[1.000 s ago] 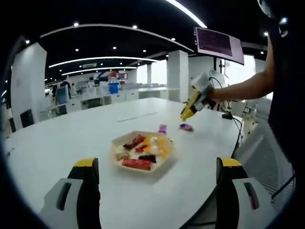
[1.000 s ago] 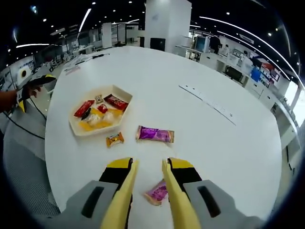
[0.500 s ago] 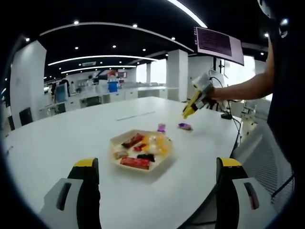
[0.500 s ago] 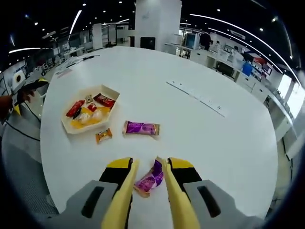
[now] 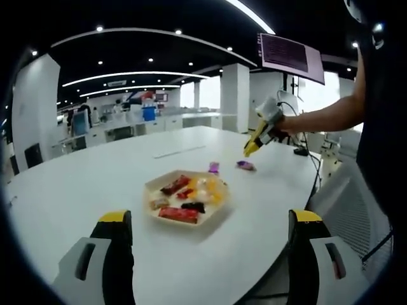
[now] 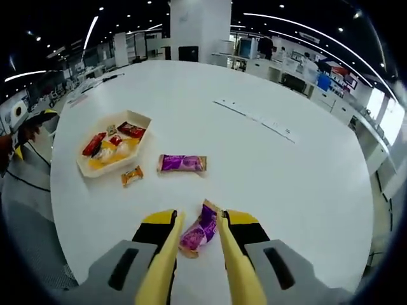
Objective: Place the target food into the container with the food tongs after gripping and lifting it, then release it inside without dropping or visibly crushing the food.
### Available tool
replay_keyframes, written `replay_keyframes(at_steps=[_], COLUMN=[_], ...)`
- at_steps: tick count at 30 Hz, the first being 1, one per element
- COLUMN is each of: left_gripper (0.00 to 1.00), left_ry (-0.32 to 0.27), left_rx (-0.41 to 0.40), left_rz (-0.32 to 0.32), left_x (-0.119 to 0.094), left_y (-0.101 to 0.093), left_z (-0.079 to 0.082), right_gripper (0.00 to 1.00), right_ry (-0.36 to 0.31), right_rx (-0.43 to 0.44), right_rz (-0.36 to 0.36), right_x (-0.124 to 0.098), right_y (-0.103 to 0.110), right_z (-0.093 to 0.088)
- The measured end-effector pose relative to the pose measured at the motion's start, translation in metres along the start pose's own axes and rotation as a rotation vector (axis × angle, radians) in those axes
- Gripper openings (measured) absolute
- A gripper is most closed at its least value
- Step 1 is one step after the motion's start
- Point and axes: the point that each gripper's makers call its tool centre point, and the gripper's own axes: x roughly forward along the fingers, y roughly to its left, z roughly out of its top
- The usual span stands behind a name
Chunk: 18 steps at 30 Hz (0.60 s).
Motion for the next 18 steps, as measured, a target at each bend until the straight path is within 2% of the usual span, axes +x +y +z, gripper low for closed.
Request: replay_keyframes(at_steps=[10,18], left_gripper=[0.99,0.98], left_ry=[0.009,0.01], left_rx=[-0.001,-0.012], left_rz=[-0.001,0.001], left_x=[0.001,0.001], left_y=[0.0,-0.001], left_z=[-0.002,-0.001], right_gripper=[0.28,0.29], right_ry=[0.054,0.064], right_rx=[0.011,0.041], right_rz=[-0.026,-0.028], right_x=[0.012,0.016], right_y=[-0.004,-0.006], right_z=[-0.016,-0.023])
